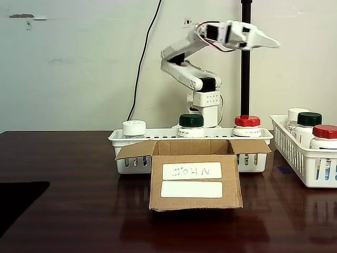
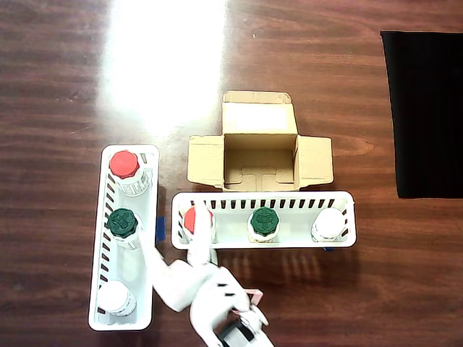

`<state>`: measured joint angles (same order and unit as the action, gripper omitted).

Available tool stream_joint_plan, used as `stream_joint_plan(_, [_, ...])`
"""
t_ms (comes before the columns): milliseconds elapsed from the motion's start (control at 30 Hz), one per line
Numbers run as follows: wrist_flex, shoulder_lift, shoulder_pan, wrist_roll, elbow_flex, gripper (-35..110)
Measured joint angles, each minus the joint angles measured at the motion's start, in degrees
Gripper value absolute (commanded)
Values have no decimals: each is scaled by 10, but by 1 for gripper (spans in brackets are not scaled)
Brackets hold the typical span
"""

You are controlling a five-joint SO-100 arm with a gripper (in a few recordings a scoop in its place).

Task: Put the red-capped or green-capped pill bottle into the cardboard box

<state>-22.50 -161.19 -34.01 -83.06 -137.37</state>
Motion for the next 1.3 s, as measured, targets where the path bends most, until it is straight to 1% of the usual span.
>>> stream_joint_plan(267, [207,143,-74,3,-54,100])
stream_joint_plan(433, [330,253,-98,18,-65,100])
stream_joint_plan(533, [388,317,-99,26,-66,100])
stream_joint_plan(700, [421,385,-99,38,-66,100])
stream_joint_plan(933, [496,482,-68,33,-64,100])
stream_joint_plan(1067, [517,522,-62,39,-62,100])
stream_joint_plan(1300, [571,596,-48,39,-26,100])
